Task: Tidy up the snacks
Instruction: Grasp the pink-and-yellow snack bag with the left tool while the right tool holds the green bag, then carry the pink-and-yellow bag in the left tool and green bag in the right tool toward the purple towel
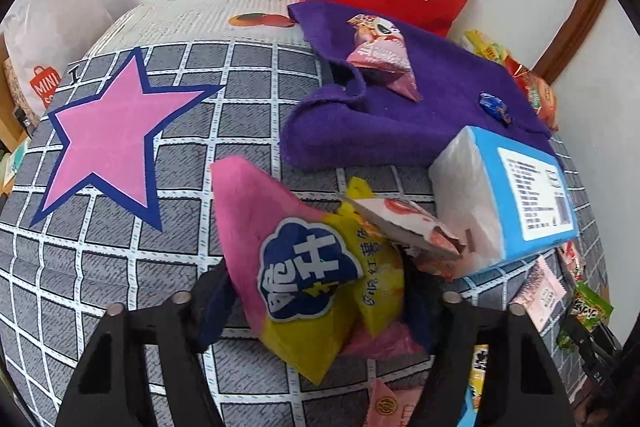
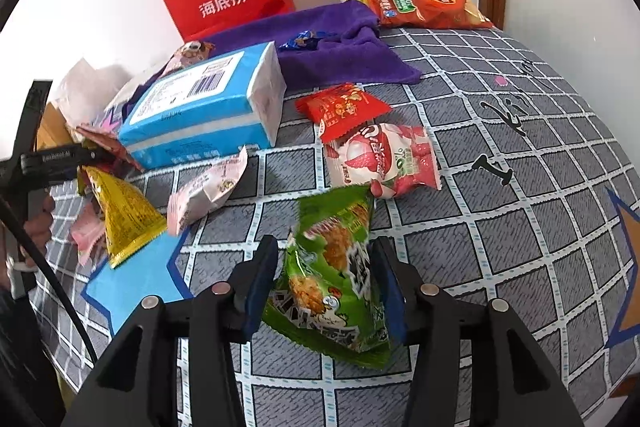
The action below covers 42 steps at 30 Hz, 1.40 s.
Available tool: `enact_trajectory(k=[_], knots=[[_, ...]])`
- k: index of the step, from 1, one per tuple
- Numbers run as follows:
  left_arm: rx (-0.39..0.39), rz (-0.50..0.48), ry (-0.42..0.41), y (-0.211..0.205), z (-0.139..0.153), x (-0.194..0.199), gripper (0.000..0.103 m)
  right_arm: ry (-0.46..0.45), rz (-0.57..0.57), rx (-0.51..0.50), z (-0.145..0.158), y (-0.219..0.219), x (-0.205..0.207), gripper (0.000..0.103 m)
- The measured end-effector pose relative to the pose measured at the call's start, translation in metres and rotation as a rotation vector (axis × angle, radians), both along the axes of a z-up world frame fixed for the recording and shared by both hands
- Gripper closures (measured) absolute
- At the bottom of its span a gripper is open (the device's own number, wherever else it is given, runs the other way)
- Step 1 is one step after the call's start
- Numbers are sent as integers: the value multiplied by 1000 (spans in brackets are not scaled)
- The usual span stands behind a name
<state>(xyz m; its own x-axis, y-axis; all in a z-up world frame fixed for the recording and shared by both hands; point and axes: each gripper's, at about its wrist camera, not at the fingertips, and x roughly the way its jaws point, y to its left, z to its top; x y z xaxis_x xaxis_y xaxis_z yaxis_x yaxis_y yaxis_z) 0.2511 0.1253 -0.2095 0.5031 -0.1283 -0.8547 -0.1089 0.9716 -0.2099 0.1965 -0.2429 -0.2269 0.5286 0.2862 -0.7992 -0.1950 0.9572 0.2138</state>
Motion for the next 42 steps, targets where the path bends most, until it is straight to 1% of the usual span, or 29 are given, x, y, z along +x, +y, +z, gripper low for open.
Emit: enact_trajectory(k=[2,5,11,19,31,42], knots=[[0,-5,-4,-1,0,-1,48,8,-6,11,0,-2,1,63],[-12,-3,-9,1,3,-6,50,19,-13,26,1,-5,1,64],[-13,-3,-27,4,13,-19,50,10,-19,27,9,-5,-5,65],[-28,7,-61,13,30,-40,50,-14,-22,7,29,0,-13,65],[-33,18,-148,19,70,-77,50,-92,-48,-40,70,7,-18,65],[-29,11,-224,12,108,-101,50,-115,-89,-43,98,1,-18,65]])
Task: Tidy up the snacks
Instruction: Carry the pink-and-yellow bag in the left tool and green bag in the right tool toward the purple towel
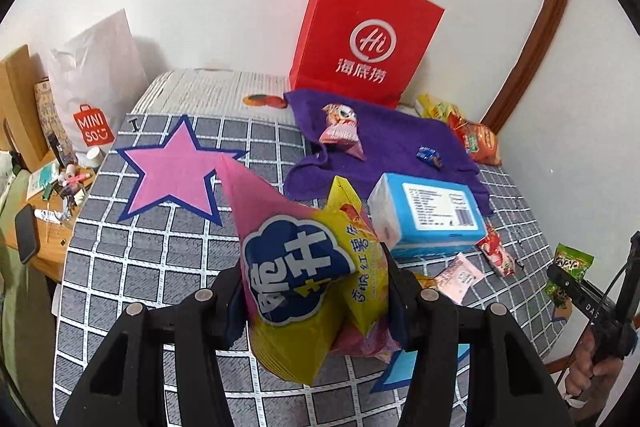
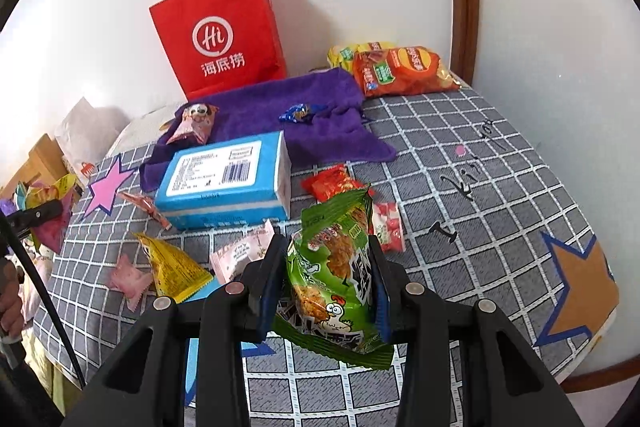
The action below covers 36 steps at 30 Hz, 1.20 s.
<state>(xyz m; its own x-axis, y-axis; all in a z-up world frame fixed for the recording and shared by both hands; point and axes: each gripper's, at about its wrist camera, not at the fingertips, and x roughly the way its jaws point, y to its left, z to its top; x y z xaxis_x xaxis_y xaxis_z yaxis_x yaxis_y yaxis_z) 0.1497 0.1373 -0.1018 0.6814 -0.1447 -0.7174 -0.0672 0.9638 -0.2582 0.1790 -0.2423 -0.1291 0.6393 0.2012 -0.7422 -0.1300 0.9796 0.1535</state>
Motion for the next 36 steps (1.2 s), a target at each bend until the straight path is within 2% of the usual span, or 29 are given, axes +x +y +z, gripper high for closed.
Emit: enact_trajectory(k=[16,36], knots=[[7,-4,-69,-8,37,-6,50,-67,-24,-1,44,-9,13,65],[44,-25,-100,-25,66,26,50,-124,17,5,77,7,49,65]])
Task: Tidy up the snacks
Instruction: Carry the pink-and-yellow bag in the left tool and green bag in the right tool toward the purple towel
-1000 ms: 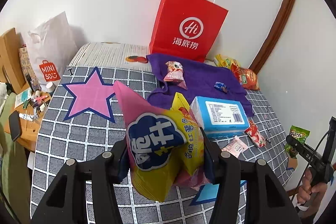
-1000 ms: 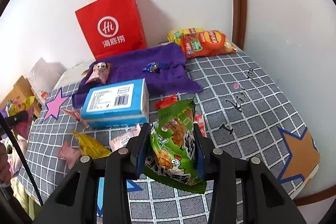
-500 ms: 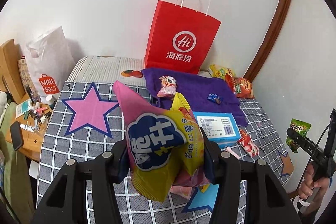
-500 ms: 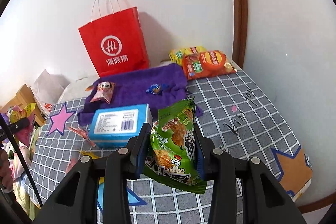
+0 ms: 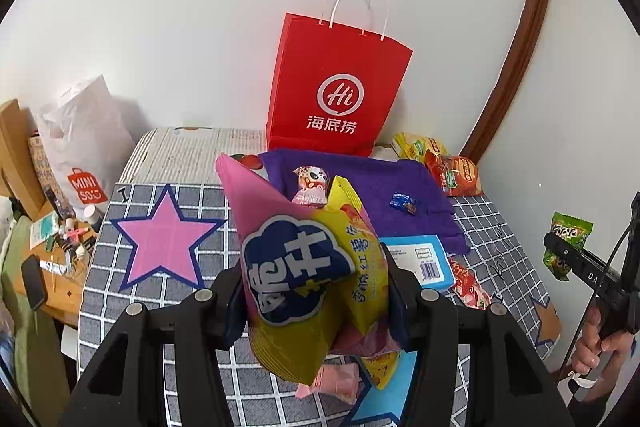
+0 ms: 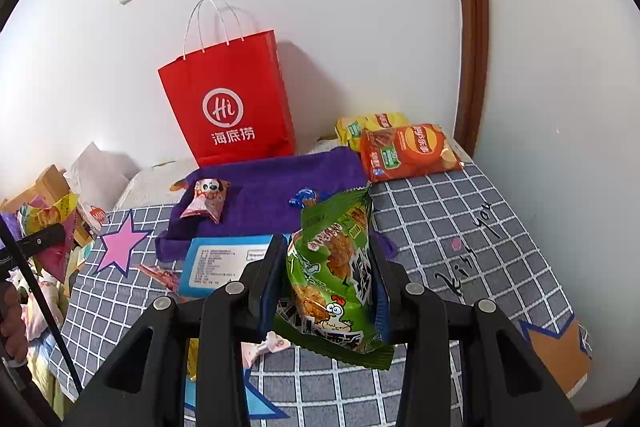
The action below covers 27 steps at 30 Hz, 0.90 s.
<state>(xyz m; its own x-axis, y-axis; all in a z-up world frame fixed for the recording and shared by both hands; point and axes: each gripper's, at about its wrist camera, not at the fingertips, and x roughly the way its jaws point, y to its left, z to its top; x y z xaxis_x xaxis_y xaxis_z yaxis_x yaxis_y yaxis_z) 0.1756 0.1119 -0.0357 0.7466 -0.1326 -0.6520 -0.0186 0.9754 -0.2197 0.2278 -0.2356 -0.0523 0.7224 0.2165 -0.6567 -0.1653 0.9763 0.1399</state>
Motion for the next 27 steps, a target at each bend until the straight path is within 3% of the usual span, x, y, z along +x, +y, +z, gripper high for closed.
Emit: enact_trajectory(k=[27], knots=[[17,-19,9,-9,5,77,50,-6,24,8,-3,15,82,65]])
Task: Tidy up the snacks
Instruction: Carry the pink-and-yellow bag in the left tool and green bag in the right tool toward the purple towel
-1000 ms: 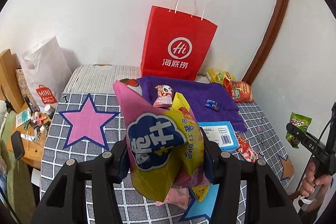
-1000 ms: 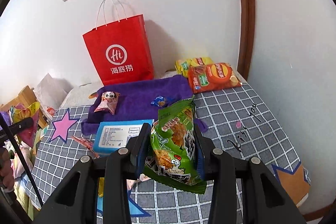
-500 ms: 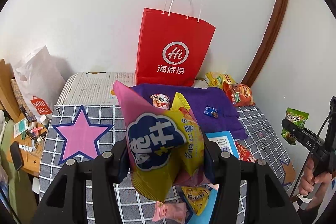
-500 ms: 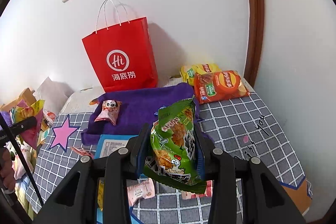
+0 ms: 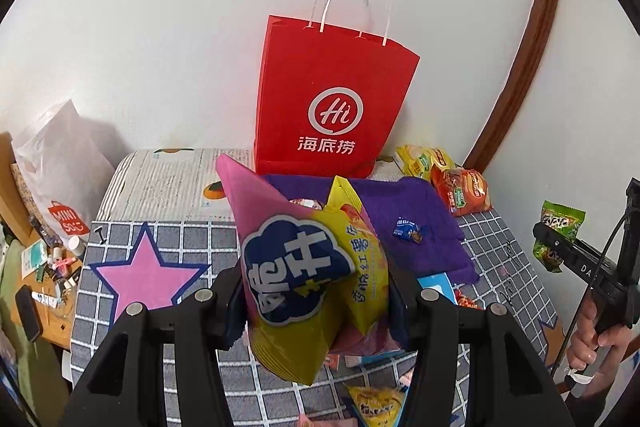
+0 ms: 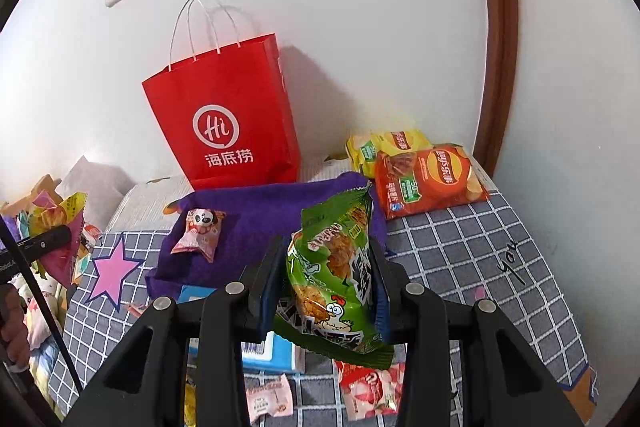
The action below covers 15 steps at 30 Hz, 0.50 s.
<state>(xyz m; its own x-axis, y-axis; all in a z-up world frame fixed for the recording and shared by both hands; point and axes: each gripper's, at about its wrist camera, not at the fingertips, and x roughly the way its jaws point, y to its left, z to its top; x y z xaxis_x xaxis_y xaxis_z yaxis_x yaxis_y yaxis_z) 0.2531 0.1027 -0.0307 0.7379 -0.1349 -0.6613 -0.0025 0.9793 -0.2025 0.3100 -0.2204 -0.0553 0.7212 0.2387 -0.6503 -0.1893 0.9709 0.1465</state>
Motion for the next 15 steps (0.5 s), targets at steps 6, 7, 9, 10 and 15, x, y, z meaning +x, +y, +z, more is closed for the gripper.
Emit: enact_trajectory(k=[6,7,9,10,15], knots=[[-4,-4,2,1,-3,15,50,-1,-1,1,1,2,22,65],[-4,-4,3,1,-4,18,50,-1,0,0,1,2,26,65],[-5,-4,5,1,-4,22,50,1,0,-2,0,3,31,65],[-5,-4,5,1,-5,25,50,1,1,-2,-1,4,34,65],[-9,-3,12,2,-8,34,50,4,5,-11,-5,7,45,65]])
